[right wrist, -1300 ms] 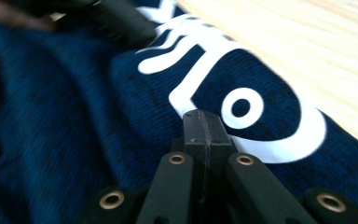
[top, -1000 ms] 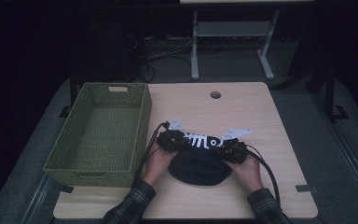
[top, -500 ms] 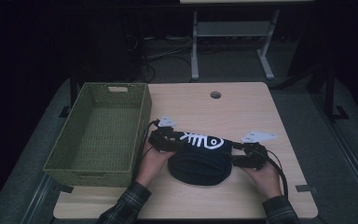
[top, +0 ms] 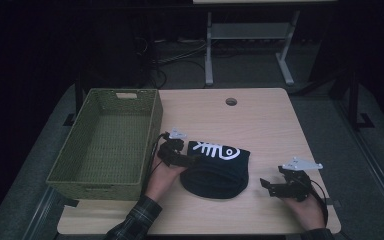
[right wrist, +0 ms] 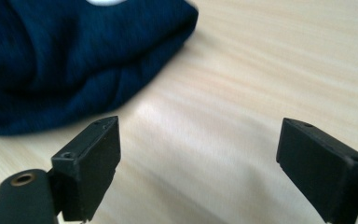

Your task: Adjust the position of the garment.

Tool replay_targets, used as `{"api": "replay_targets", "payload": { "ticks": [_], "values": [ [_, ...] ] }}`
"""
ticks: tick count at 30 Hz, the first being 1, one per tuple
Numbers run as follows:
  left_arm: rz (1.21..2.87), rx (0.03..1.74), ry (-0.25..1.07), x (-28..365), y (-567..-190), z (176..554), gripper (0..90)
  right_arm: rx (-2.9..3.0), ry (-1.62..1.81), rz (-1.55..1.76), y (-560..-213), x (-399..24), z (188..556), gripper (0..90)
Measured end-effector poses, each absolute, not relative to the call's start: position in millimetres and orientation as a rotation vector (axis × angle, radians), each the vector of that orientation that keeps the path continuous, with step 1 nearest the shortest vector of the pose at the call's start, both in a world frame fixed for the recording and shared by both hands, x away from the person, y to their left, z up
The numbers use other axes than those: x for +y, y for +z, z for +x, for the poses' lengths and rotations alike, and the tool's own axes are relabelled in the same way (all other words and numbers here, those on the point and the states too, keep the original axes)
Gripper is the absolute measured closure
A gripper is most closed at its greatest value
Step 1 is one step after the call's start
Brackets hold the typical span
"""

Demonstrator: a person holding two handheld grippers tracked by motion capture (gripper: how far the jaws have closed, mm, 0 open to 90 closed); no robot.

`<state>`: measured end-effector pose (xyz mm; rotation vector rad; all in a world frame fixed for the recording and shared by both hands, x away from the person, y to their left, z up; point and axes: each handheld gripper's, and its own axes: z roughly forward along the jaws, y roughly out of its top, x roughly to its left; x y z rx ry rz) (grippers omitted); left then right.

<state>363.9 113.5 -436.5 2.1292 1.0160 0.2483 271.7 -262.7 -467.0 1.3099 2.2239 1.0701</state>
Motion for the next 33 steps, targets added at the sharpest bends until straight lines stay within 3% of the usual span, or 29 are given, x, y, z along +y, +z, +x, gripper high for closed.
{"api": "replay_targets", "payload": {
  "ticks": [15, 24, 33],
  "values": [
    [2.175, 1.024, 0.215, 111, -462, 363, 13.8, 2.221, 0.961, 1.344, -482, -264, 273, 6.8],
    [2.167, 1.025, 0.185, 112, -466, 363, 15.5, 2.225, 0.946, 1.347, -483, -264, 274, 5.1],
    [2.156, 0.985, 0.104, 113, -465, 361, 43.2, 2.225, 0.945, 1.348, -483, -263, 274, 5.0]
  ]
}}
